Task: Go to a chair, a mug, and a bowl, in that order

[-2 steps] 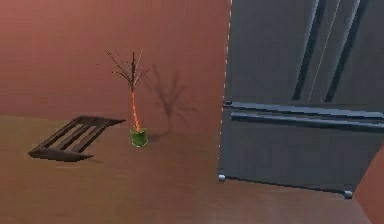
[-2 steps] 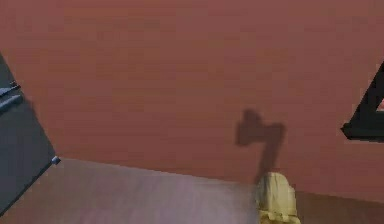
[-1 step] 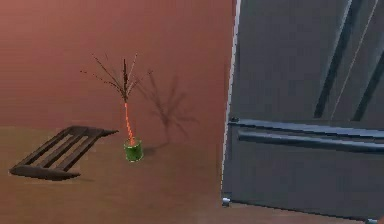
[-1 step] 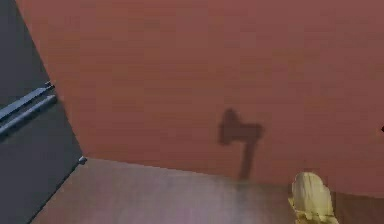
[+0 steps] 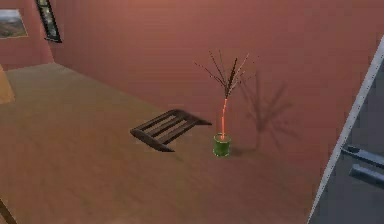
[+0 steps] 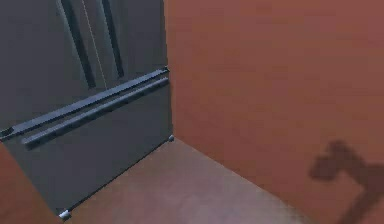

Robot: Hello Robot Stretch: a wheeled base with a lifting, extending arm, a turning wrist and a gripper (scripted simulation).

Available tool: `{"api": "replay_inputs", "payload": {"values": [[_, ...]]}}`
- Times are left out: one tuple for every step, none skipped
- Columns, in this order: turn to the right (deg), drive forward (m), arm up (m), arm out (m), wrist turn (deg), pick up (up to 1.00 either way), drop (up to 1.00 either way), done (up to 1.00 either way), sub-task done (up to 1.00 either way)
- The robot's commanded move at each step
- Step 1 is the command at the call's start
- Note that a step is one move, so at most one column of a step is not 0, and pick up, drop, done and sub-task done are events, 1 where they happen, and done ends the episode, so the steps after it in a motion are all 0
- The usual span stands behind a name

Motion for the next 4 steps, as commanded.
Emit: {"api": "replay_inputs", "payload": {"values": [[0.0,0.3,0.0,0.0,0.0,0.0,0.0,0.0,0.0],[-39.0,0.0,0.0,0.0,0.0,0.0,0.0,0.0,0.0],[0.0,0.25,0.0,0.0,0.0,0.0,0.0,0.0,0.0],[-42.0,0.0,0.0,0.0,0.0,0.0,0.0,0.0,0.0]]}}
